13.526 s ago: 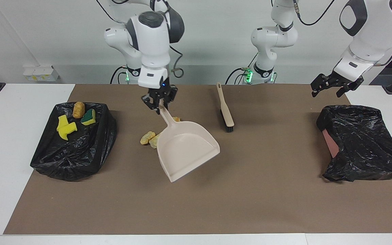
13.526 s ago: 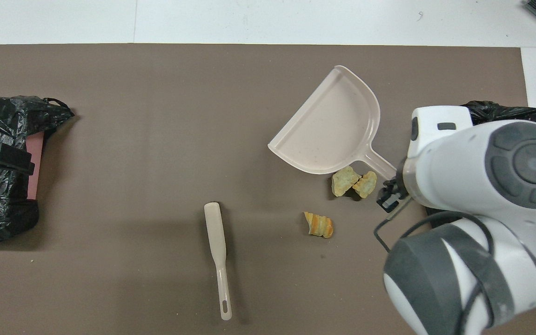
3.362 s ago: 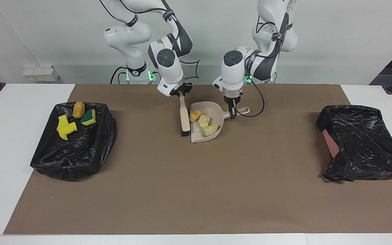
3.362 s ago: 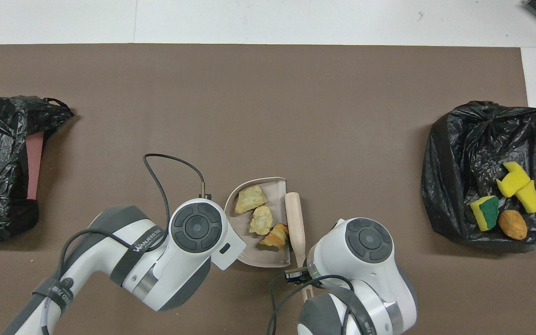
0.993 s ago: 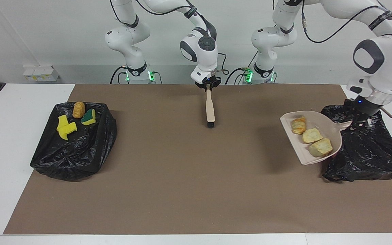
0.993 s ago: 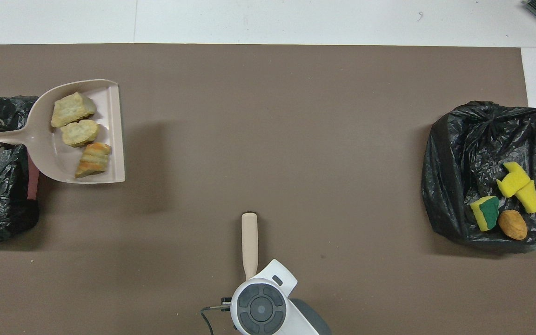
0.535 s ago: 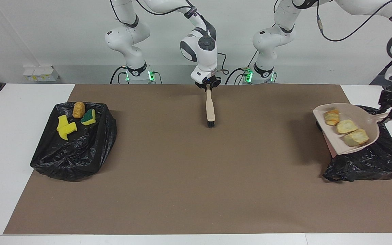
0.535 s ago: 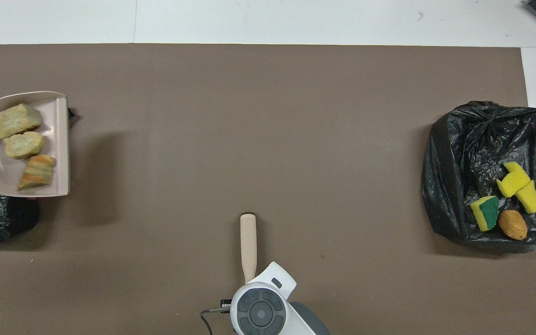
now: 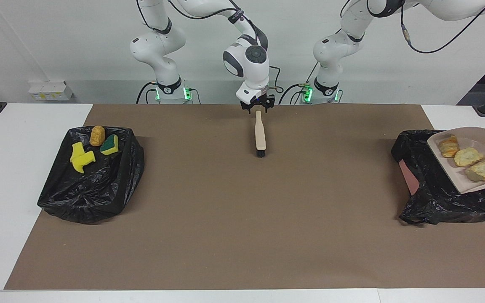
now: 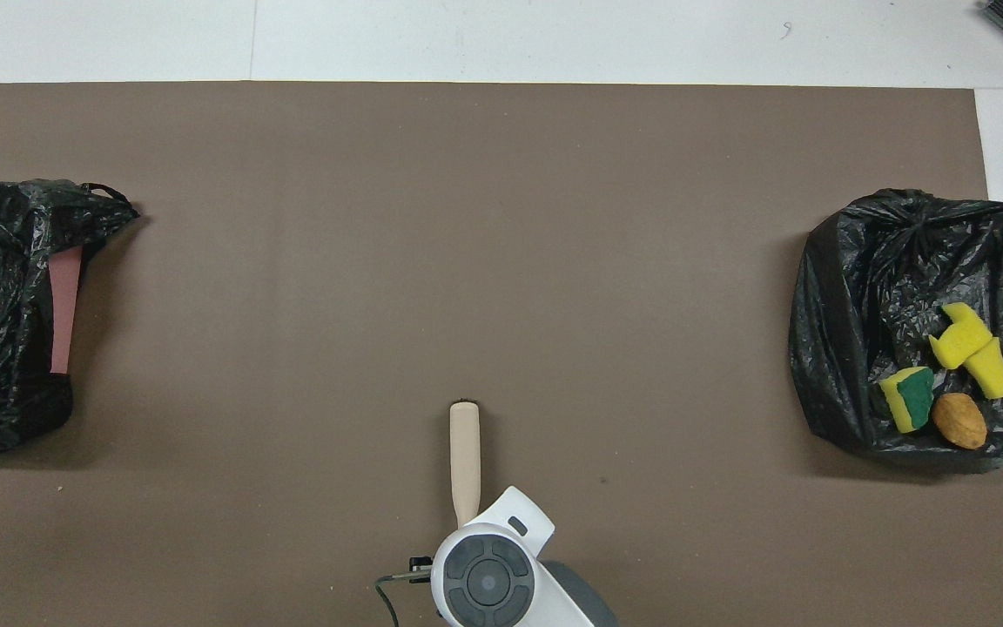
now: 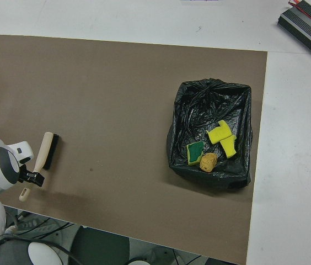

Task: Sweep and dump trash in bin
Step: 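Tip the dustpan over the black bag with the left gripper, then set down the brush with the right gripper and withdraw it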

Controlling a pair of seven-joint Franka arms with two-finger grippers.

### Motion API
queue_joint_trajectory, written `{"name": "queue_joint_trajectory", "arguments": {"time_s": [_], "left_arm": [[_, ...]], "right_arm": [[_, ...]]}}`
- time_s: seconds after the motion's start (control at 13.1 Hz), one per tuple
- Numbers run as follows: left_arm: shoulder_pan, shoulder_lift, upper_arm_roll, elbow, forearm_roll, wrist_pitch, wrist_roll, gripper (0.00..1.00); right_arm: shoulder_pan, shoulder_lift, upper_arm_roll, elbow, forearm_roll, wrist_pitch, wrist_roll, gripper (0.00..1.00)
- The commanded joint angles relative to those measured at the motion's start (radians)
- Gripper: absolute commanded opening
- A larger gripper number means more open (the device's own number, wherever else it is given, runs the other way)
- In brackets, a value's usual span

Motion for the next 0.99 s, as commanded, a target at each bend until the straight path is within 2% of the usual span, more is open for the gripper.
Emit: {"name": "queue_joint_trajectory", "arguments": {"time_s": [0.0,0.23,0.53,0.69,0.92], "left_arm": [[-0.072,-0.019,0.005,-0.091,0.197,0.057,-0.143,0.0],[-0.084,-0.08,0.005,-0.193,0.384,0.103,-0.242,0.0],[-0.092,-0.094,0.005,-0.195,0.691,0.112,-0.324,0.0],[-0.077,-0.109,0.005,-0.184,0.736,0.141,-0.334,0.0],[-0.097,-0.129,-0.009,-0.179,0.709,0.132,-0.339,0.0]], "right_arm": [[-0.026,0.007,-0.005,0.03,-0.038,0.01,-0.001,1.0],[-0.072,-0.018,-0.006,0.056,-0.071,0.001,-0.001,1.0],[-0.164,-0.077,-0.006,0.091,-0.15,-0.045,-0.013,1.0],[-0.229,-0.099,-0.006,0.131,-0.166,-0.11,-0.067,1.0],[-0.304,-0.116,-0.008,0.182,-0.237,-0.157,-0.111,1.0]]}}
